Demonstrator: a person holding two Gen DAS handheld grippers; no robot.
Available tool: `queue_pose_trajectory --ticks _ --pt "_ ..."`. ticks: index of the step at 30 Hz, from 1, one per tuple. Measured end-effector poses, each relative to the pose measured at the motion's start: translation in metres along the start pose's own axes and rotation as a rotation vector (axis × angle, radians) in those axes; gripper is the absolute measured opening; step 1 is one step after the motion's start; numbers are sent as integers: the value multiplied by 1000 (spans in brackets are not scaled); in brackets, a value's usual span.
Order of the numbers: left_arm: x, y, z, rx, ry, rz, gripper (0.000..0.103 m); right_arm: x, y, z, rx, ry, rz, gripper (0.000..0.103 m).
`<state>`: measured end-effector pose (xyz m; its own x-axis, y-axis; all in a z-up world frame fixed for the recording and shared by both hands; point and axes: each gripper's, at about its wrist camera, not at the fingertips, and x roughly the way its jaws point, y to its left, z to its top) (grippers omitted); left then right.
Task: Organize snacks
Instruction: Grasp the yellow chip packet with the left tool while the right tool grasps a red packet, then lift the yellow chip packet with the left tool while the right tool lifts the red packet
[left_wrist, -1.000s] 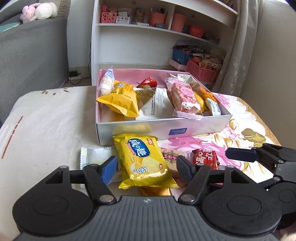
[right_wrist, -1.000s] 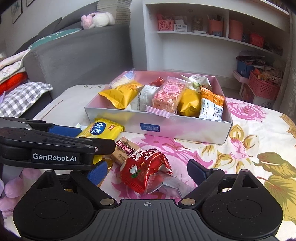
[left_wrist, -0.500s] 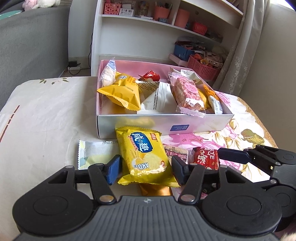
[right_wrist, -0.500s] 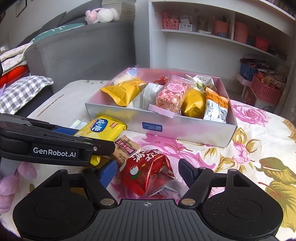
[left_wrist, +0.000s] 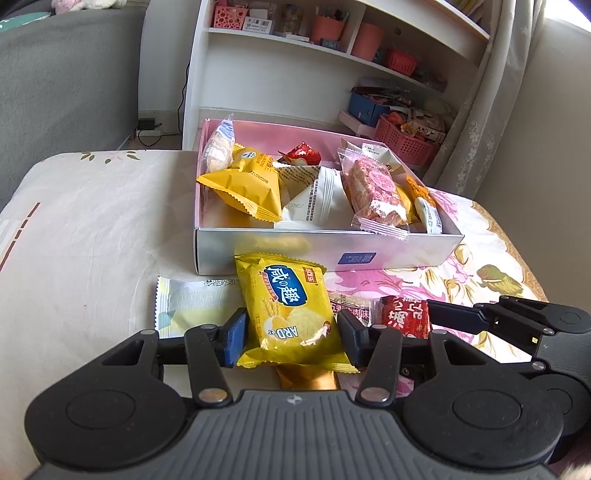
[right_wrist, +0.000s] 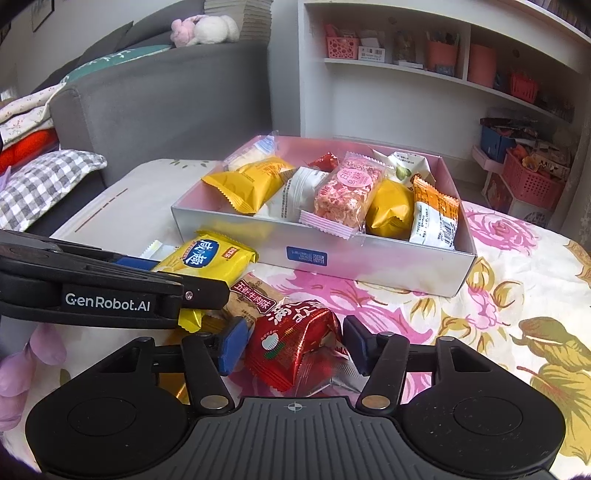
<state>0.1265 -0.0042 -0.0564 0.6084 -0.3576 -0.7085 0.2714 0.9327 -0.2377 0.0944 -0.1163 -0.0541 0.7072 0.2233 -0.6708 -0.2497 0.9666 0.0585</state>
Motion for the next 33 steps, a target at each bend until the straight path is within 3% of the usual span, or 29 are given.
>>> queue_pose_trajectory --ticks 22,23,24,30,33 --pt "-14 2 4 -13 -16 -27 44 -15 -6 9 35 -39 14 42" --pt "-15 3 4 -12 -17 -26 44 -16 -8 9 38 -41 9 17" --pt "-16 3 4 -14 -19 -26 44 -16 -9 11 47 -32 11 16" --pt "-20 6 6 -25 -27 -29 44 -17 -18 10 91 -28 30 17" --pt "-21 7 5 -29 -21 -30 44 -16 -20 9 119 -17 48 31"
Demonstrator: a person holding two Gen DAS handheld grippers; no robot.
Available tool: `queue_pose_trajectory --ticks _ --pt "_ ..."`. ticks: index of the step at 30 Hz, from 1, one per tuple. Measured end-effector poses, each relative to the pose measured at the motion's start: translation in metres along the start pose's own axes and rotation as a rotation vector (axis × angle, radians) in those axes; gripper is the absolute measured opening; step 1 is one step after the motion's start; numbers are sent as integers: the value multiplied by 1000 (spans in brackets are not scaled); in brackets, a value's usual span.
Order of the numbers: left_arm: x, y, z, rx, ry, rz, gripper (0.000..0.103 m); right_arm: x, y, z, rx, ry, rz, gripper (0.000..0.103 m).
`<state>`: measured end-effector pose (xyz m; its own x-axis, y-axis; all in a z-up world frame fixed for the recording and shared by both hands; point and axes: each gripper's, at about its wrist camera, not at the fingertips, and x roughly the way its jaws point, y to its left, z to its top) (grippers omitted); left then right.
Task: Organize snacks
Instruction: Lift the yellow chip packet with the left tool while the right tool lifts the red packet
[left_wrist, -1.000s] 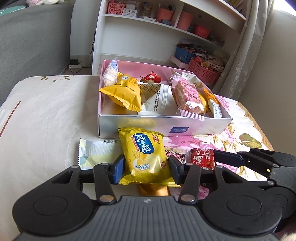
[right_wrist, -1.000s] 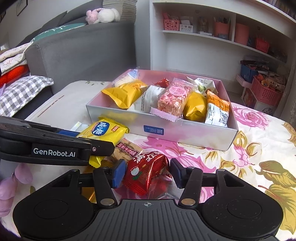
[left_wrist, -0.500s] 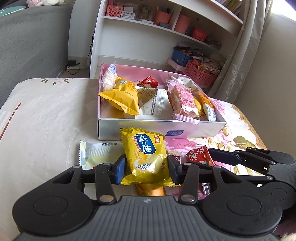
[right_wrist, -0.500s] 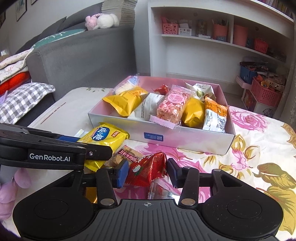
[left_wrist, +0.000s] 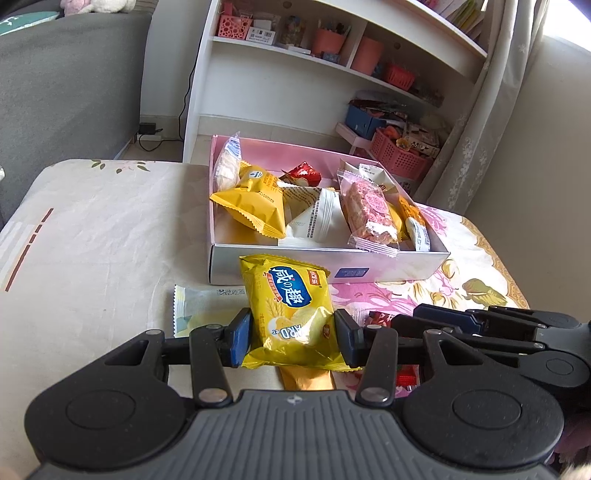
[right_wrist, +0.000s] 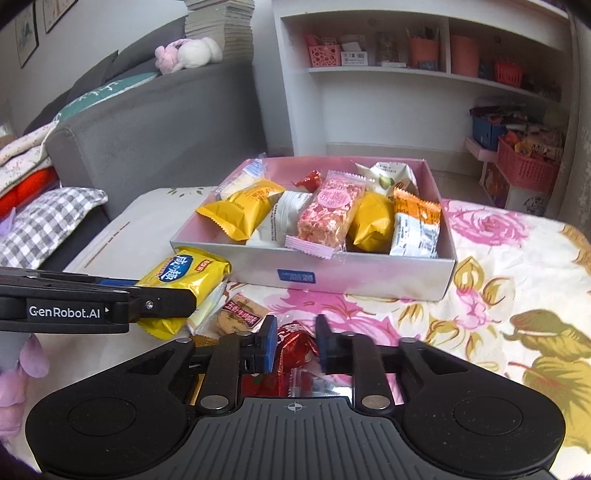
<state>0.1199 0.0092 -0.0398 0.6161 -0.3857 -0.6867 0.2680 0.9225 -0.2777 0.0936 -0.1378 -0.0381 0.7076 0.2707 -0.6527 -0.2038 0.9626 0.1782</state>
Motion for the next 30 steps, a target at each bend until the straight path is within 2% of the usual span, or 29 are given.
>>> queue_pose_trajectory --ticks 1,3,4,10,21,27,28,30 --pt "0 0 0 -1 3 2 44 1 1 -1 -1 8 -1 42" --pt "1 1 0 -2 7 7 44 2 3 -3 -8 22 8 56" --pt "1 1 0 -4 9 8 44 4 5 -5 -21 30 18 56" --pt "3 3 -1 -9 17 12 44 11 24 -14 -135 45 8 56" --pt "7 3 -3 -8 33 18 44 20 27 -16 -156 45 2 57" --pt "7 3 -3 -7 33 18 44 19 27 -14 -156 33 4 47" --pt "7 3 -3 -6 31 18 44 18 28 -14 -156 27 4 40" --pt "6 4 -3 -7 28 16 44 15 27 -11 -147 17 13 37"
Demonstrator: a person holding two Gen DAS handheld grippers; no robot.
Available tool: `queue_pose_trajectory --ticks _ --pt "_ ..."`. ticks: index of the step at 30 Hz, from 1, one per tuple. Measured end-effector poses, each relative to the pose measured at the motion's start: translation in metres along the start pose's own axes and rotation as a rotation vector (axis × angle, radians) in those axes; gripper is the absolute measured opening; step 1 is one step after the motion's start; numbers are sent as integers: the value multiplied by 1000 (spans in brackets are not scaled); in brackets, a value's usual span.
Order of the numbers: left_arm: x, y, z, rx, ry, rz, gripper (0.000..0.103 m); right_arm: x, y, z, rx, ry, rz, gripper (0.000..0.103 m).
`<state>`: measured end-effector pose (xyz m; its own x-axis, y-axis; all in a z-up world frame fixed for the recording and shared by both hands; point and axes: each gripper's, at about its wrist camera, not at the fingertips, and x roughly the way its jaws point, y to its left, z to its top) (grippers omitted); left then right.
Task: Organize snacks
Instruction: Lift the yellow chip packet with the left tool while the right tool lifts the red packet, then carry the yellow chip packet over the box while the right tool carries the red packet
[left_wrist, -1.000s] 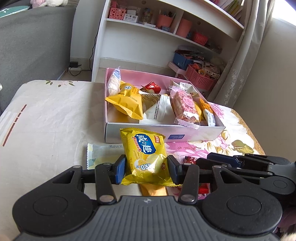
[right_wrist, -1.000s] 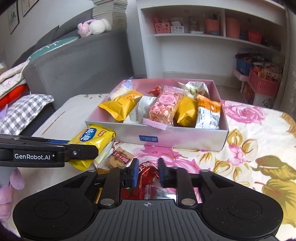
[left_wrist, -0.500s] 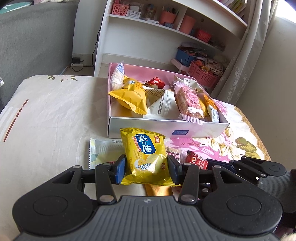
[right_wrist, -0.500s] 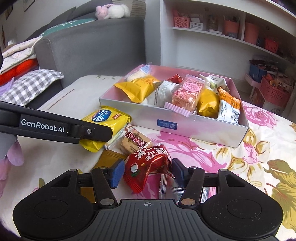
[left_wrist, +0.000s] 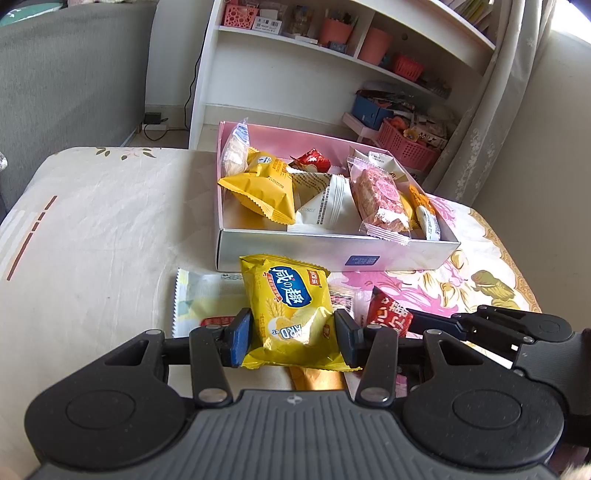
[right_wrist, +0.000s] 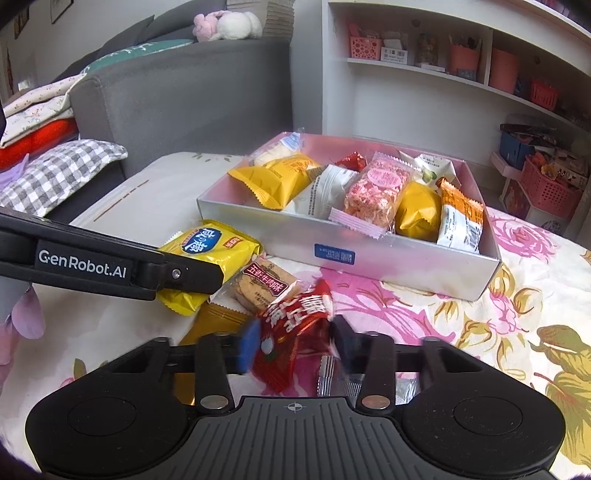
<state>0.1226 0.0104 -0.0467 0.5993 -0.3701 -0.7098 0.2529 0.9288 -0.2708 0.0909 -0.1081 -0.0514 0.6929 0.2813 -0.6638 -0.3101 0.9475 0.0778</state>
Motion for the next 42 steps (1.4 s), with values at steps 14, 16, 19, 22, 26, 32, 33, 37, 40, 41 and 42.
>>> queue_pose_trajectory --ticks 14,16,19,22,26,32,33,37,40,41,42 --pt "-15 7 6 -26 -41 -1 44 -18 -15 10 89 -38 5 0" --pt "-17 9 8 -32 -47 -2 44 -21 -20 12 113 -47 7 0" --pt "-18 10 9 -40 -51 -3 44 -21 -26 12 138 -37 7 5" --pt "-19 11 9 -40 -52 -4 43 -18 -30 8 164 -13 12 13" --pt "-18 10 9 -37 -43 -3 44 -12 -29 5 173 8 30 35" --pt "-15 10 8 -33 -34 1 44 -5 -17 7 179 20 89 47" --pt "-14 10 8 -34 -33 3 44 -3 -15 7 174 23 94 47" --pt "-14 13 8 -41 -31 10 44 3 -8 7 172 44 131 47" --pt "-15 15 8 -43 -30 12 44 4 -5 7 179 54 155 47" --pt "-15 16 8 -43 -30 13 44 5 -5 7 184 58 164 47" --pt "-15 16 8 -42 -29 13 44 5 -5 6 190 64 174 47"
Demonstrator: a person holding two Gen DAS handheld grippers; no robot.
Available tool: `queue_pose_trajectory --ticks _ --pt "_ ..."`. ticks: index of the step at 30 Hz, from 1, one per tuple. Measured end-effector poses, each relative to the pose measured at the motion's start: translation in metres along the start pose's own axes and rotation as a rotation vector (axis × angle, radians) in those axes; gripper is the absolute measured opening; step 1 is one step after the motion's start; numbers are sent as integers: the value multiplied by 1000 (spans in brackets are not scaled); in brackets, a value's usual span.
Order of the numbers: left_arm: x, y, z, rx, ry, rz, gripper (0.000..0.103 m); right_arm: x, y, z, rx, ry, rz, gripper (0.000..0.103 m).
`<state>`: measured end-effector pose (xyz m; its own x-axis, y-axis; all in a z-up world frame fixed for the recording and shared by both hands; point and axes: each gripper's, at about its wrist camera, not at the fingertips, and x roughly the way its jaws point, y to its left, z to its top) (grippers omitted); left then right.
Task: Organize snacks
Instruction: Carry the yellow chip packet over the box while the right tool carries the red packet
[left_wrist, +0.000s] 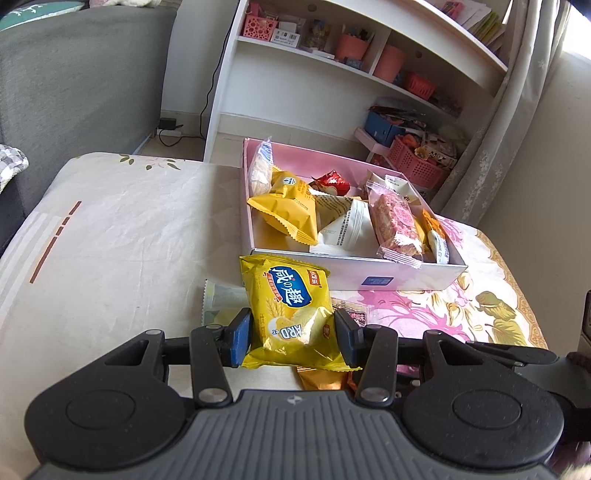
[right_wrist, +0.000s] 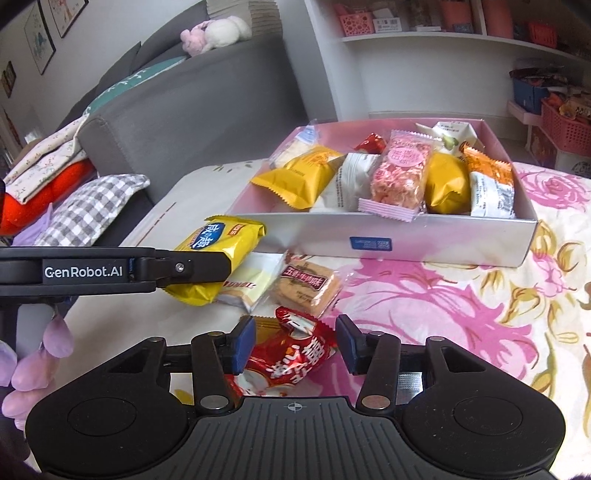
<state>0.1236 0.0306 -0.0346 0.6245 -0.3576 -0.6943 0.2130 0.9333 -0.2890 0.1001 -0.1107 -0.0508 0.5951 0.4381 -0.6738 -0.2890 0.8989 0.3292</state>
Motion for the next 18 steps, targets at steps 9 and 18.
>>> queue_pose_trajectory --ticks 9,18 --pt "-1 0 -1 7 5 3 44 9 13 -11 -83 56 -38 35" --pt "-7 2 2 -3 -18 -7 44 -7 14 2 -74 -12 -43 28"
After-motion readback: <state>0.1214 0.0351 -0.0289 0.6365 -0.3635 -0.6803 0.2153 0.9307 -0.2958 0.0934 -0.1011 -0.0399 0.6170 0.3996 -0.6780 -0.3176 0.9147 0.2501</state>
